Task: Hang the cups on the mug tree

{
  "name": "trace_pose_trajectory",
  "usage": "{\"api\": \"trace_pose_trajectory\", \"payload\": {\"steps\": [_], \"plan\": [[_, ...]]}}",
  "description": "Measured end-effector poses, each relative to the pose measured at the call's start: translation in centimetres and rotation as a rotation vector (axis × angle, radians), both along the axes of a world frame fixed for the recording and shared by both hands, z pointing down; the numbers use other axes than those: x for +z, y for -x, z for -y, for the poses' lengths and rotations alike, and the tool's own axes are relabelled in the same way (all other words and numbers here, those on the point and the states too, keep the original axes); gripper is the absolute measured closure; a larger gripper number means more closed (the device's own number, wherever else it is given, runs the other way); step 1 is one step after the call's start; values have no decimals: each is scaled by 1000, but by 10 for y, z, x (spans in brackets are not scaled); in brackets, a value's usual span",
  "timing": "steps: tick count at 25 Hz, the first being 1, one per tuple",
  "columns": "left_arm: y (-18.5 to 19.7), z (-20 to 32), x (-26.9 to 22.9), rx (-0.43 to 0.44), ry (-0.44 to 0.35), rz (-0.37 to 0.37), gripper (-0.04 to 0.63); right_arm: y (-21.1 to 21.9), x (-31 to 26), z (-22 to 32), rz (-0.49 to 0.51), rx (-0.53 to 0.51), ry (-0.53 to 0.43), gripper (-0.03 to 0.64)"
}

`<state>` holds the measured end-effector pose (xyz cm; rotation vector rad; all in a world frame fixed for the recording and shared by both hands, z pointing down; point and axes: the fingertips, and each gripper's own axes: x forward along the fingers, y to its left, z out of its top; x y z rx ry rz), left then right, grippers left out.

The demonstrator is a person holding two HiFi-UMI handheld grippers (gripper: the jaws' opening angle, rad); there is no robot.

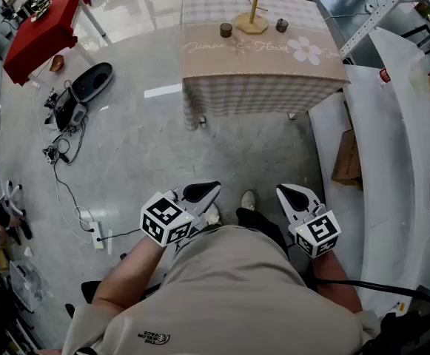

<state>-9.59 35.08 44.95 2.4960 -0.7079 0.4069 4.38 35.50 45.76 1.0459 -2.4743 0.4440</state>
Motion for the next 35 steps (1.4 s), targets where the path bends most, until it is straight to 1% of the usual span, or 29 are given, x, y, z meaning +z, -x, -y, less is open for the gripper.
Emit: {"api": "trace_pose_trajectory", "payload": {"steps": [2, 6, 7, 12, 16, 21, 22, 23, 24, 26, 28, 31, 35], "plan": [[-5, 6, -3, -6, -10, -10, 588, -3, -2, 5, -1, 0, -8, 604], [-15, 13, -14, -44, -8, -53, 588, -13, -8, 11, 2, 2, -23, 604], [-19, 15, -16, -49, -13, -51, 588, -17, -9, 14, 4, 3, -27, 604], [-40, 27, -16, -52, -42, 24, 588, -42, -9, 31, 35, 5, -23, 604], [-68, 44, -22, -71, -75, 42, 588, -75, -10, 51, 33, 9, -20, 604], [-107, 71, -23, -87, -99, 69, 584, -114, -8, 78, 57, 14, -47, 595], [-114, 78, -23, -94, -99, 71, 570, -121, -7, 85, 61, 14, -49, 558], [-121, 84, -23, -100, -97, 70, 544, -128, -4, 92, 62, 14, -50, 497], [-127, 91, -23, -105, -95, 68, 516, -134, -1, 99, 61, 17, -50, 480], [-134, 105, -21, -116, -87, 65, 509, -145, 5, 116, 66, 36, -48, 476], [-134, 116, -17, -123, -78, 77, 509, -152, 11, 131, 76, 64, -44, 467], [-127, 138, -10, -135, -70, 99, 509, -154, 21, 158, 76, 91, -36, 442], [-114, 186, -3, -148, -62, 85, 509, -151, 30, 210, 59, 130, -30, 419]]}}
